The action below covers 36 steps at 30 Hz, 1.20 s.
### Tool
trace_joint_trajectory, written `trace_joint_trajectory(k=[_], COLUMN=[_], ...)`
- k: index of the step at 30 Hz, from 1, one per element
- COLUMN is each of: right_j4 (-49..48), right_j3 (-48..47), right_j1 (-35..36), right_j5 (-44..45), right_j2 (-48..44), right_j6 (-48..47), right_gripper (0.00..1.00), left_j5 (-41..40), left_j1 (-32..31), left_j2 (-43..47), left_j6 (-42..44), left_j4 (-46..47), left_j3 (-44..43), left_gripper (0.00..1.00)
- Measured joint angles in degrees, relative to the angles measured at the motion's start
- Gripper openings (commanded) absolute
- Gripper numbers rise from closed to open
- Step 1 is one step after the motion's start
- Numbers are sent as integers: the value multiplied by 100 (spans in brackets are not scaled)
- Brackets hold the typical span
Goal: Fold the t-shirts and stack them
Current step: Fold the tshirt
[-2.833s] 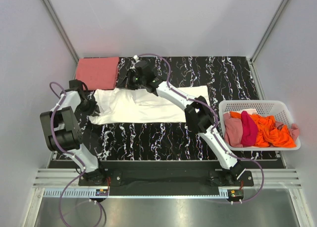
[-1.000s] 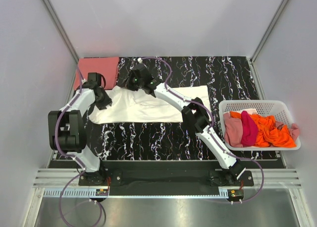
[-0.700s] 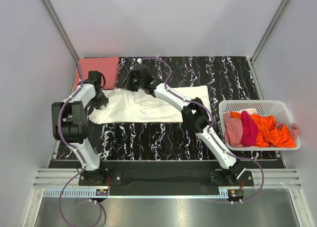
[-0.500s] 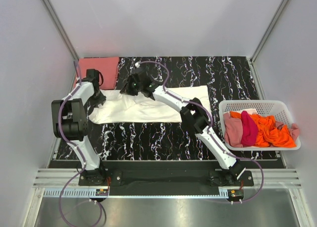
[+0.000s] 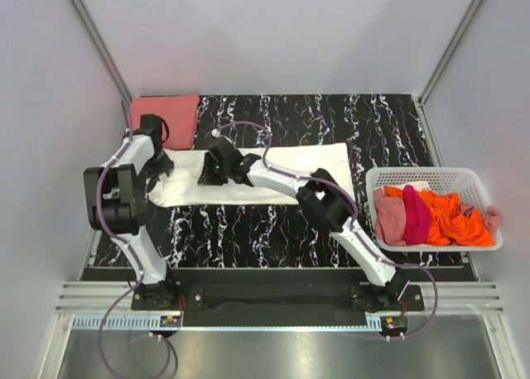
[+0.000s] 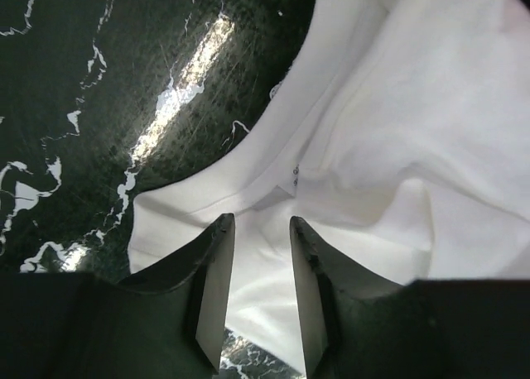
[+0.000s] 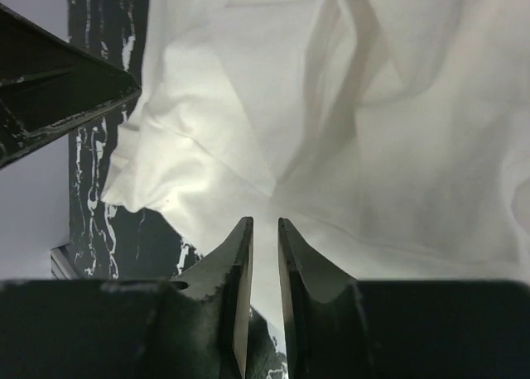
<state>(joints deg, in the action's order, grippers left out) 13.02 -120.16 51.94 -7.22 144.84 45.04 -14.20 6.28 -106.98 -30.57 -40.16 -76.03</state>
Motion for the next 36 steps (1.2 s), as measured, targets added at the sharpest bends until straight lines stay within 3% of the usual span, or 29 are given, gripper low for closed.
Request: trace_joint_trajectory(k=[4, 8, 11, 18, 25, 36], right_j4=[-4, -66, -157, 105, 354, 450], right_j3=[157, 501, 549, -127, -1047, -1169], right_j1=[0, -116, -315, -831, -890, -1128], right_j5=[184, 313, 323, 328, 96, -560], right_j2=[-407, -1086, -1353, -955, -24, 442], right_j6=[-269, -426, -448, -433, -859, -1613], right_gripper=[29, 36, 41, 43, 40, 41], left_j5=[286, 1196, 1954, 3058, 3244, 3222], left_j1=[0, 4, 4, -70, -111, -116], left_j2=[719, 1794, 2087, 1753, 1224, 828], left_j6=[332, 542, 492, -59, -361, -605], left_j4=[61, 446, 761, 1373, 1786, 2079], left_j3=[55, 514, 872, 1882, 1873, 1655], left_gripper=[41, 49, 50, 53, 55, 54])
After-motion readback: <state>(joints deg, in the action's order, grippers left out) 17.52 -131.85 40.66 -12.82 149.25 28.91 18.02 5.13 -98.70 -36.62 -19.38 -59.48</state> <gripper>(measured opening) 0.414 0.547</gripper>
